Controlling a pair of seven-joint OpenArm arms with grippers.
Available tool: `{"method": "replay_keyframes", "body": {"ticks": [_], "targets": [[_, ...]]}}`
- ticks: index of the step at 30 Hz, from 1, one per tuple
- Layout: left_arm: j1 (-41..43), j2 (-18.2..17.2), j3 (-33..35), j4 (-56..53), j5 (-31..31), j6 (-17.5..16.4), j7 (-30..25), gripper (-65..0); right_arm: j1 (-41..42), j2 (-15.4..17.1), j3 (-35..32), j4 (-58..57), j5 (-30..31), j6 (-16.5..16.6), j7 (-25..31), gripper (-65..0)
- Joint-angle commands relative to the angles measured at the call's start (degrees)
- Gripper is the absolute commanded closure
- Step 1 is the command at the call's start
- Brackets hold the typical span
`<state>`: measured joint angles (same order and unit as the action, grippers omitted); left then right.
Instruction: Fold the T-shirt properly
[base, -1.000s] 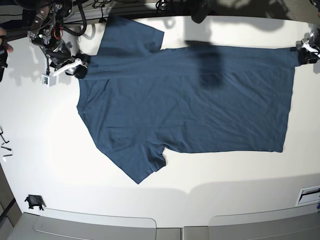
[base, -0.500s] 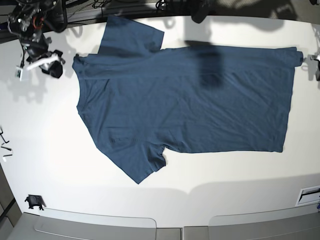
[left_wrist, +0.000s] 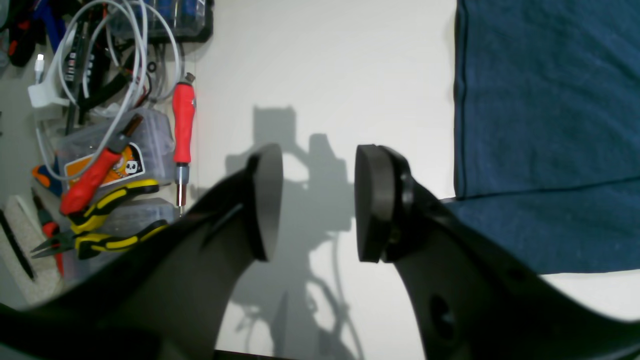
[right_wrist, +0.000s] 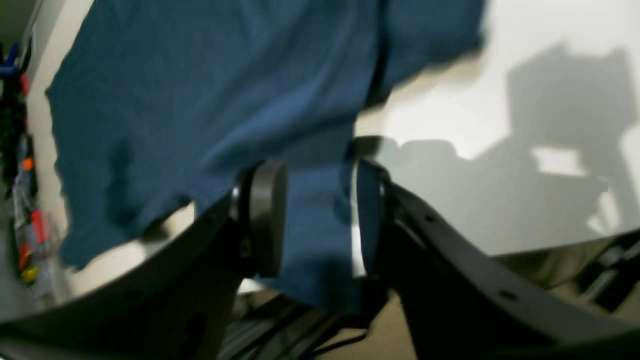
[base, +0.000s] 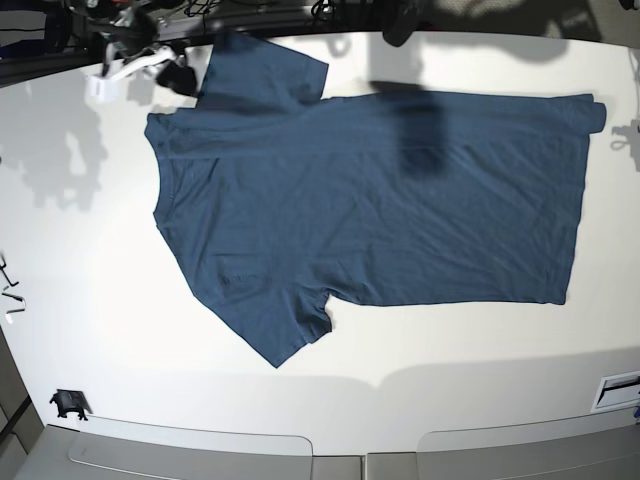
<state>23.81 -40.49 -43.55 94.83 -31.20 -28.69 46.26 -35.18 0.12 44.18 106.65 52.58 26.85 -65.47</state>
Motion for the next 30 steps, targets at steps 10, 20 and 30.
{"method": "replay_keyframes", "body": {"ticks": [10,20,30], "targets": [[-0.2,-1.4,-0.7,0.7,-0.3,0.2,-2.2,-22.2,0.2,0.5,-3.6,-7.8,-1.3,0.3,2.5,-22.0],[-0.2,-1.4,-0.7,0.7,-0.3,0.3,-2.7,-22.2,-0.1,0.5,-5.6,-7.8,-0.2,0.3,-2.9,-22.0],[-0.2,-1.4,-0.7,0.7,-0.3,0.3,-2.6,-22.2,0.1,0.8,-11.6,-7.8,2.1,0.4,-8.1,-22.0]]}}
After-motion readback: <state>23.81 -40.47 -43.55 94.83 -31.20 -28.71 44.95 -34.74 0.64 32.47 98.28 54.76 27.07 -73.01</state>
